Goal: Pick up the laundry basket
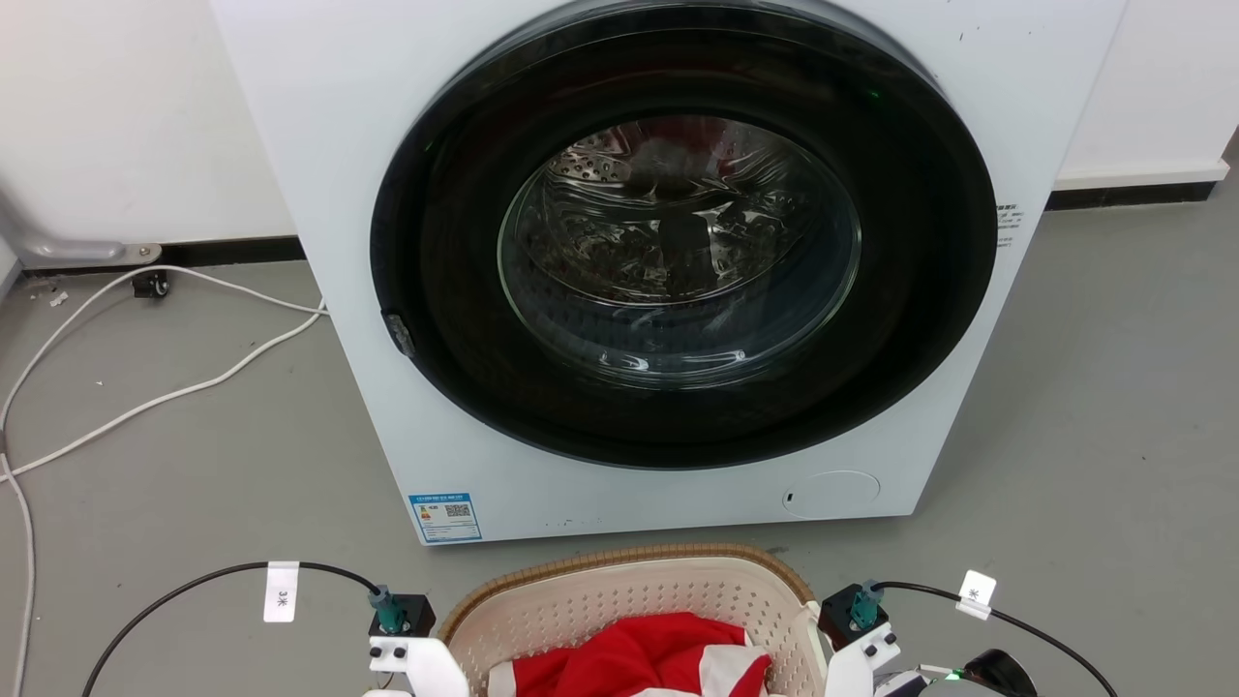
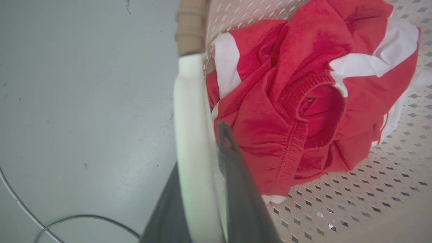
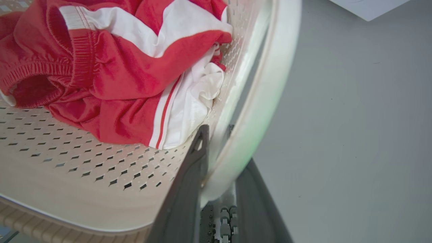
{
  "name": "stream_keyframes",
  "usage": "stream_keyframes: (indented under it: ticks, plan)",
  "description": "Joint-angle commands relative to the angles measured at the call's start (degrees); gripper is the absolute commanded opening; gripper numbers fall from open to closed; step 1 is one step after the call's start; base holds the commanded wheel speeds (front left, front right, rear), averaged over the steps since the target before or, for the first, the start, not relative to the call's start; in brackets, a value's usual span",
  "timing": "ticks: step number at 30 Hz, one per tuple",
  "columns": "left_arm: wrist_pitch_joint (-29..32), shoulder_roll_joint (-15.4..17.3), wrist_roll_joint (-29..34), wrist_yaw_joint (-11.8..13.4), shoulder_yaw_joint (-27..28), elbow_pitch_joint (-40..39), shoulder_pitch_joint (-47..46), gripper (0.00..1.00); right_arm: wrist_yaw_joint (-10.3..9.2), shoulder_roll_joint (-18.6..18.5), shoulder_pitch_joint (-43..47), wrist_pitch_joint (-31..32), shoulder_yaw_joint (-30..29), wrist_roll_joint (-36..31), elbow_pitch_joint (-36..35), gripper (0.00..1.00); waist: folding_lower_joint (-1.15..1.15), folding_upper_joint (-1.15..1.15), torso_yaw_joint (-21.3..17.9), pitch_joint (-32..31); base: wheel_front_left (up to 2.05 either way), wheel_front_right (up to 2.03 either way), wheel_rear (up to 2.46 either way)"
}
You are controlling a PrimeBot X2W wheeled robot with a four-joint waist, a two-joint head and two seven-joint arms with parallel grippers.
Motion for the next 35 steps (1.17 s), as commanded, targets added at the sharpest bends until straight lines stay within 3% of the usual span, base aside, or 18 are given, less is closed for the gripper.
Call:
stream_keyframes:
  ticks: [1, 35]
  plan:
    - [-0.2, -0.1, -0.1, -0.6, -0.5, -0.2, -0.8, 0.00, -0.02, -0.1, 0.3, -0.1, 0.1, -0.2, -0.1, 0.00, 0.00, -0.01, 0.0, 0.0, 0.00, 0.00, 0.00]
    - [-1.4, 0.2, -3.0, -0.7, -3.6, 0.5, -1.1, 0.00, -0.02, 0.0, 0.7, 0.1, 0.1, -0.5, -0.1, 0.00, 0.00, -0.01, 0.0, -0.1, 0.00, 0.00, 0.00]
